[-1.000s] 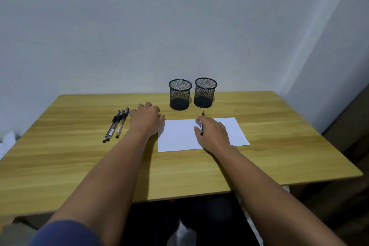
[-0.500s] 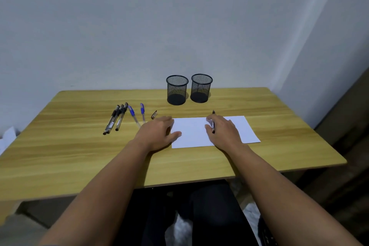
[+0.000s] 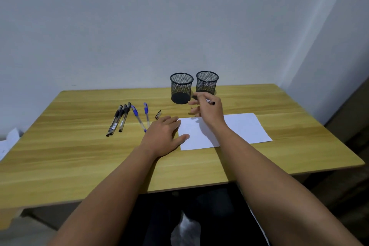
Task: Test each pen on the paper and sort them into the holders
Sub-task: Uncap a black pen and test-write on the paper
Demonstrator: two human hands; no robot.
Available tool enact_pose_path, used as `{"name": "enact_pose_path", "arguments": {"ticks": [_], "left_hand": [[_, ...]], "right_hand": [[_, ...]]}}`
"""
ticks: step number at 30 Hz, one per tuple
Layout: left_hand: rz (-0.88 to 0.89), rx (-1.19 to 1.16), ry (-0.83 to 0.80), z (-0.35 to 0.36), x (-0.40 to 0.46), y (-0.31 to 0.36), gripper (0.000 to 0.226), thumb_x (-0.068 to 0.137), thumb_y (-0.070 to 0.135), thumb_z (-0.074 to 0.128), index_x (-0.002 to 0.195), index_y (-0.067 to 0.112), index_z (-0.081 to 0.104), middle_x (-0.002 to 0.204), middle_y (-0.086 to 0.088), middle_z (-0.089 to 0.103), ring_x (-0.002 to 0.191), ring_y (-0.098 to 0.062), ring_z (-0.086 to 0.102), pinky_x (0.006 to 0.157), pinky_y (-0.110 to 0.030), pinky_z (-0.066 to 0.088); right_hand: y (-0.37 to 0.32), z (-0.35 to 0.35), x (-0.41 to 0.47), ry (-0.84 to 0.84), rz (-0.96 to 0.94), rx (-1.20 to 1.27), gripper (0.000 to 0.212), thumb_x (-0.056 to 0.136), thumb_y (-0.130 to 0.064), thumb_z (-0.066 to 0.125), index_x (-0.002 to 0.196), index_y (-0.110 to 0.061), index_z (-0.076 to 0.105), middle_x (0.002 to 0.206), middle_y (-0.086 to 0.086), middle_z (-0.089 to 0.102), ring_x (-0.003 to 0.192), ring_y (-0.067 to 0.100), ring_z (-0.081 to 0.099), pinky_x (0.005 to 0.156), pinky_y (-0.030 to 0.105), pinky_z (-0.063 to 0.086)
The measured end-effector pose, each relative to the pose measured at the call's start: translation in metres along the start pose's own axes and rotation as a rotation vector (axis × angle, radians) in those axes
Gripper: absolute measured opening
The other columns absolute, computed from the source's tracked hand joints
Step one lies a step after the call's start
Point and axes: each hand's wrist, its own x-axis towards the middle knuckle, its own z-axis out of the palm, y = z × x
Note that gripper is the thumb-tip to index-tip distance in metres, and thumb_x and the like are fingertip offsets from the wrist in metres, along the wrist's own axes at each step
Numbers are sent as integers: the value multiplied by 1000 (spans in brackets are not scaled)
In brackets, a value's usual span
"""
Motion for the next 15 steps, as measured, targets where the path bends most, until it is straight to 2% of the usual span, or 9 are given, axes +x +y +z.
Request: {"name": "enact_pose_path", "arguments": {"ticks": [2,5,8,12,15], "left_hand": [[3,3,12,2,0,-1,72,92,70,46,145,21,52,155,2,46,145,-24,37,115,-43,36],[11,2,26,3,0,-1,73,91,70,46,143,20,55,153,1,49,144,-23,39,113,-45,37],[2,31,26,3,0,-3,78,89,74,41,143,19,54,154,2,48,146,-23,36,114,-45,36],[-26,61,-12,1,3,-9,90,85,83,37,151,22,43,160,8,38,151,-19,26,118,-44,28],[-16,74,-12,1,4,-14,92,83,87,34,152,27,42,160,11,37,151,-15,26,119,-43,26]], "right_hand": [[-8,18,5,-16,89,112,27,107,-16,52,107,-7,77,76,10,79,51,21,65,55,32,58],[0,32,11,-31,139,169,27,107,-11,47,107,-13,74,76,12,77,50,20,63,45,25,53],[26,38,11,-38,143,200,24,107,-12,52,101,-11,75,79,17,72,52,23,58,45,26,45],[43,40,13,-11,66,160,29,100,-29,62,76,-16,72,62,12,56,47,21,47,45,28,39],[42,41,15,-26,98,167,28,103,-17,57,80,-13,73,63,13,60,46,20,49,44,26,37]]}}
